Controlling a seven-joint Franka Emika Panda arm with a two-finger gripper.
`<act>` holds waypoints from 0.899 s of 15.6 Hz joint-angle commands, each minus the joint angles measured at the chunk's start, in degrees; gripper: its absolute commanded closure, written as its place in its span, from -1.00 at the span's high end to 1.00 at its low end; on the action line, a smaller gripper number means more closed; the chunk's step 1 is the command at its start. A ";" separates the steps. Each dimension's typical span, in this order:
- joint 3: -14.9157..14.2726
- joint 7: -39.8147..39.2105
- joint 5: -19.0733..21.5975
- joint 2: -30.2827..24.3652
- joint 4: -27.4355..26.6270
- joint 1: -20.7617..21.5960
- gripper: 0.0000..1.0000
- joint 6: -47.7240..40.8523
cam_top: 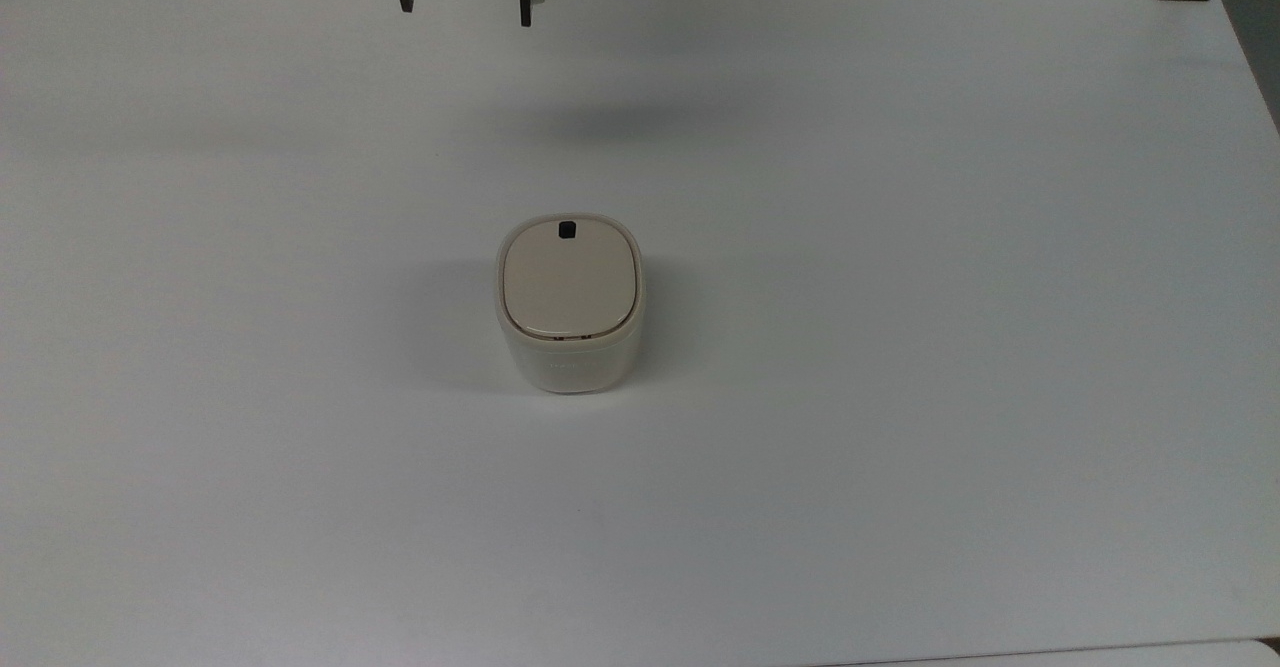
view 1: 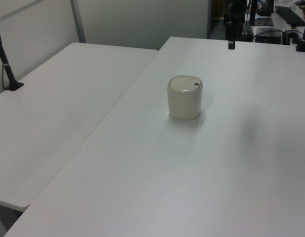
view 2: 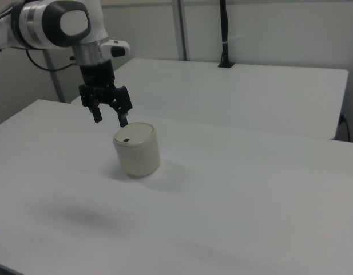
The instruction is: Open the trash bin
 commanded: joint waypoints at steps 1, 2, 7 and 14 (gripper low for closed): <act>-0.29 0.13 0.74 -0.90 -1.09 -1.14 1.00 0.88; -0.38 0.13 1.01 -0.90 -0.57 -1.40 1.00 0.88; -0.29 0.75 1.02 -0.55 0.32 -1.67 1.00 0.88; -0.21 -6.08 1.54 1.73 1.80 -1.32 -0.35 0.97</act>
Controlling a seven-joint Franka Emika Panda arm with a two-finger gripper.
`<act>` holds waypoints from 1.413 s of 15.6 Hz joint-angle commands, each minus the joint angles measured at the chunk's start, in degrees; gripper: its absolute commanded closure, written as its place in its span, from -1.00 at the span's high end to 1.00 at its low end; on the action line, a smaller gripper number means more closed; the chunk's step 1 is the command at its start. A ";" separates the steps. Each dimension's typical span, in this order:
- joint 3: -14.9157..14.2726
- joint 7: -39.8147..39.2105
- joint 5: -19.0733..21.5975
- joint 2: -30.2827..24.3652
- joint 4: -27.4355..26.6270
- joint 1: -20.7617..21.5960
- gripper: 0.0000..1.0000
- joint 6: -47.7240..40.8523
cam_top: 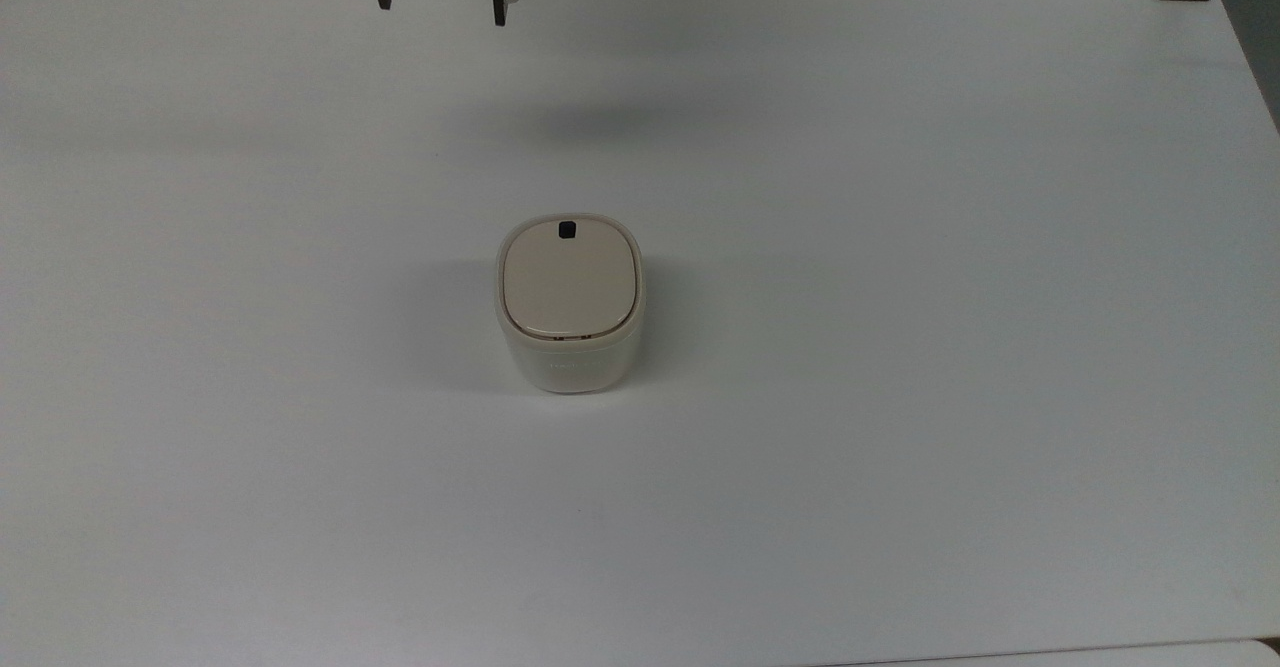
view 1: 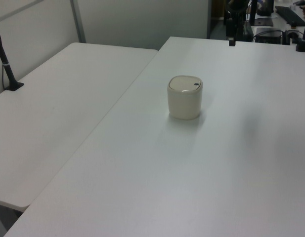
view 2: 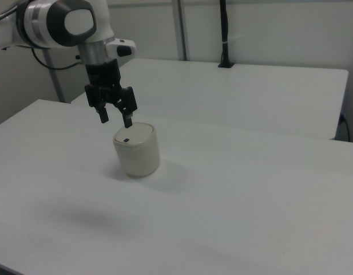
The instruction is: Open the trash bin
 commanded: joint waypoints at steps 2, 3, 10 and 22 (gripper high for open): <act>-0.18 -8.21 6.43 3.82 2.85 0.79 -1.00 1.04; -0.18 -8.22 7.59 4.88 3.21 0.88 -1.00 3.48; 0.70 -7.26 7.87 11.73 3.31 2.55 -1.00 15.36; 0.70 -4.18 6.99 21.05 5.24 5.89 -1.00 22.05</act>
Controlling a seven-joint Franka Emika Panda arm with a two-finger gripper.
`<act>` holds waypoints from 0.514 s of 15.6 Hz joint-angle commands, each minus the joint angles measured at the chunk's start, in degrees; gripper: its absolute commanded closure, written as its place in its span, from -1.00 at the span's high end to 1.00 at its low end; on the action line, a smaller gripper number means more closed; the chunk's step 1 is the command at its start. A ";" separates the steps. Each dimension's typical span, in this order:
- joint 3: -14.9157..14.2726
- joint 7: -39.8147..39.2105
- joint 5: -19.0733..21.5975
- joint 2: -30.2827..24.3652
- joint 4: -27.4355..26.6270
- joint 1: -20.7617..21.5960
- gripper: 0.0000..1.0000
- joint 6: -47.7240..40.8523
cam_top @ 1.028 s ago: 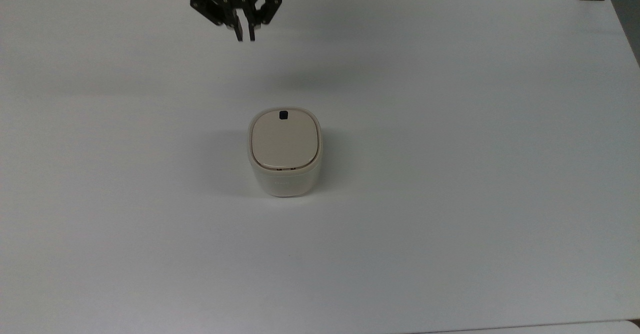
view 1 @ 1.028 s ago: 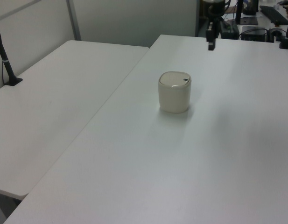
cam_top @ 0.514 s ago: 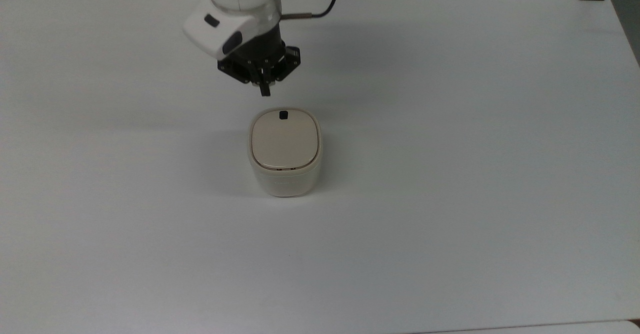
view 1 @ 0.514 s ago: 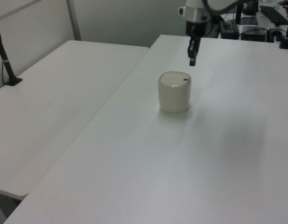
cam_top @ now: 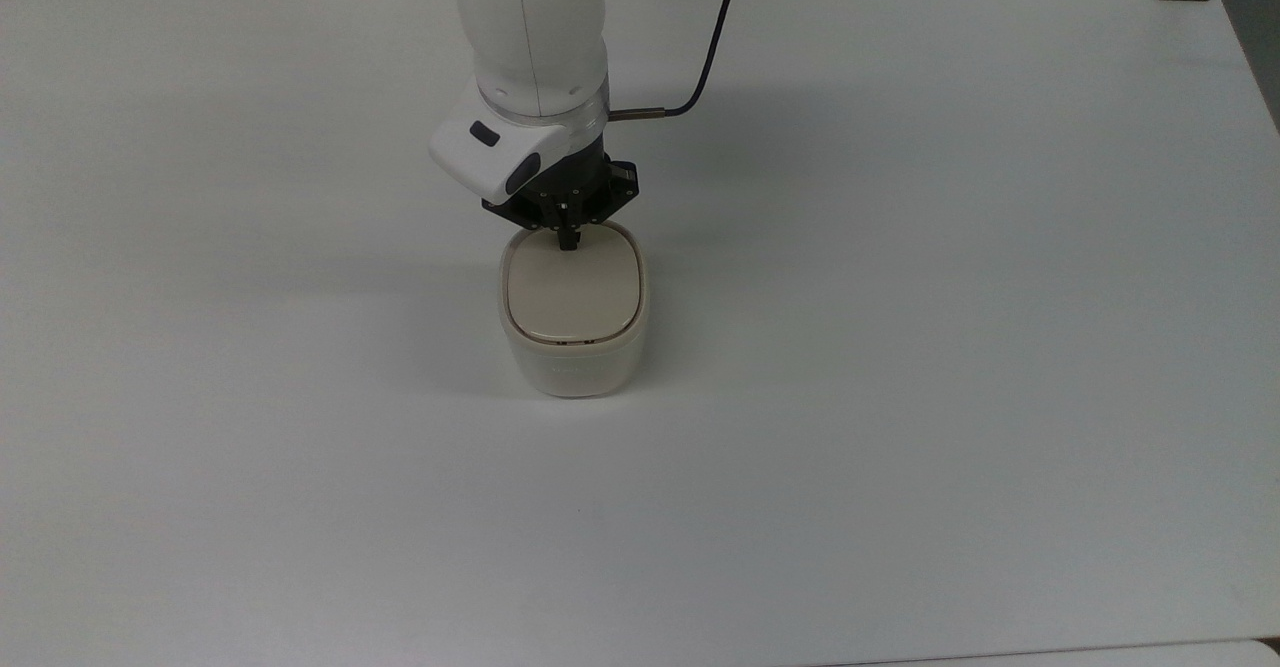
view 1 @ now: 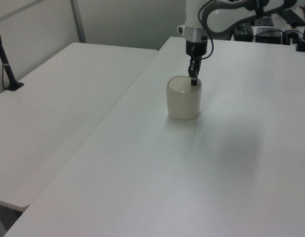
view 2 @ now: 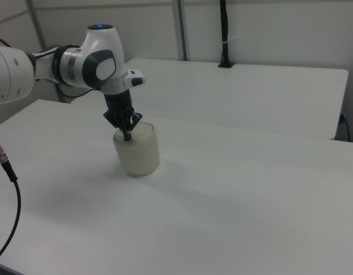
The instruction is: Open the trash bin
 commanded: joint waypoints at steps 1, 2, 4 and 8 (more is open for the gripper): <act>-0.29 1.42 0.16 2.10 0.31 0.97 -1.00 1.99; -0.29 1.42 0.16 1.93 0.31 0.97 -1.00 1.99; -0.29 1.42 0.24 0.10 0.22 0.97 -1.00 1.29; -1.16 1.16 0.07 -7.45 -0.92 -0.17 -0.73 -8.77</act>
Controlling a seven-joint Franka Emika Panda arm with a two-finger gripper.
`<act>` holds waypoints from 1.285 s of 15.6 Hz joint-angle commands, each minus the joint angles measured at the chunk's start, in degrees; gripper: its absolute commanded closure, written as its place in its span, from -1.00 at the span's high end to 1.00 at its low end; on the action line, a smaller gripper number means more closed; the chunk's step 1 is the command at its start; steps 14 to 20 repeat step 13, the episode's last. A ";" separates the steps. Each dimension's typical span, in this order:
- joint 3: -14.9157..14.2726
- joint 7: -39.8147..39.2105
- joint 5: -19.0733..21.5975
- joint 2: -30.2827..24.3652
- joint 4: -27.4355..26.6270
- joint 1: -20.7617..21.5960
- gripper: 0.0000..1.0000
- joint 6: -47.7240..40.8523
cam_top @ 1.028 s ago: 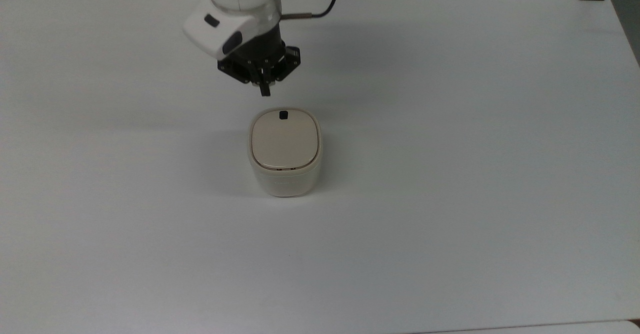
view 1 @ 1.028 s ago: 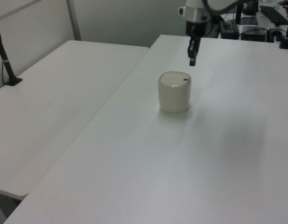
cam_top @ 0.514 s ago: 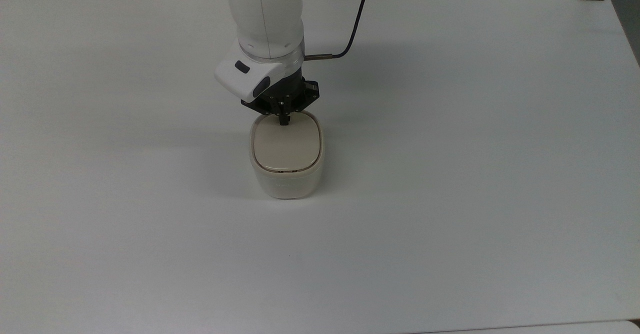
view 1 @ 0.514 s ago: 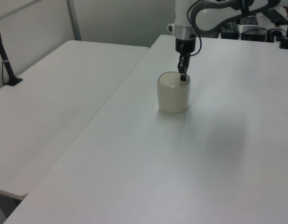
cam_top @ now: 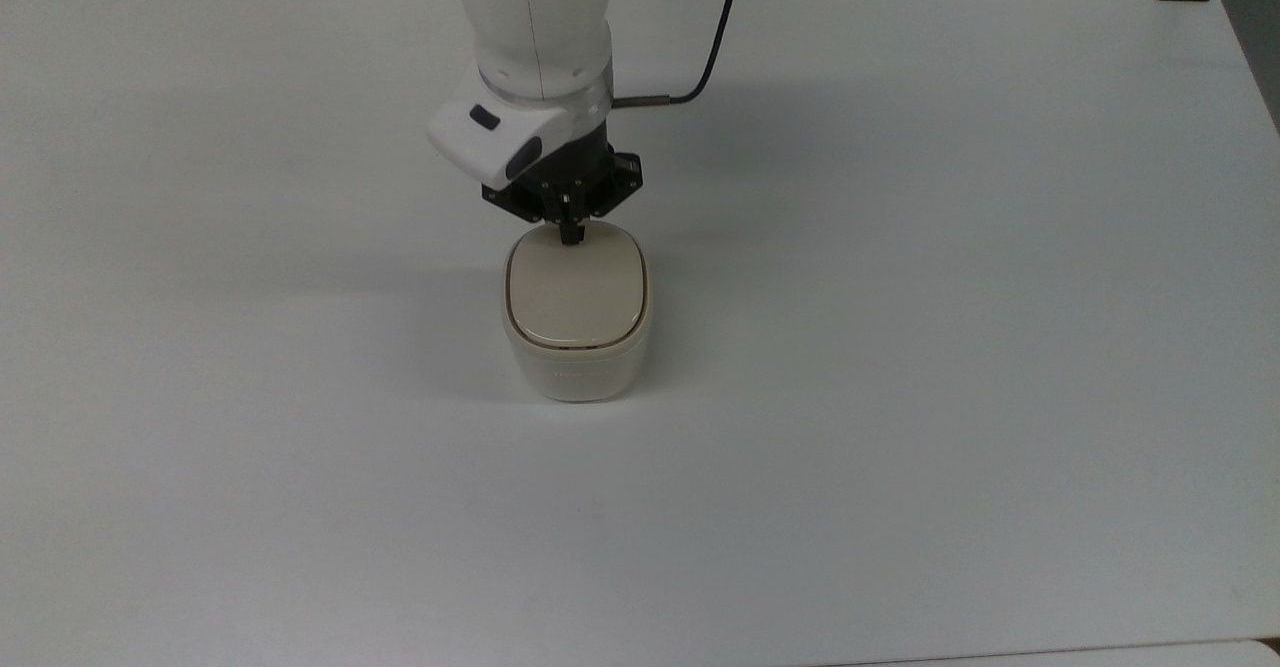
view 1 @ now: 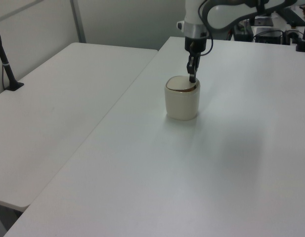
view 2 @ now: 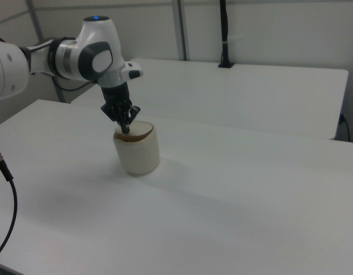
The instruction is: Open the trash bin
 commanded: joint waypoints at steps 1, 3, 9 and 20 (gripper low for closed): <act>-1.38 0.61 -0.46 -7.87 -2.72 -0.76 -0.30 -9.92; -1.56 1.05 -4.76 -12.44 -5.96 -1.03 1.00 -12.92; -2.78 7.01 -5.30 -16.58 -7.21 -1.11 1.00 -16.19; -3.05 7.11 -5.39 -17.11 -7.03 -1.38 1.00 -16.19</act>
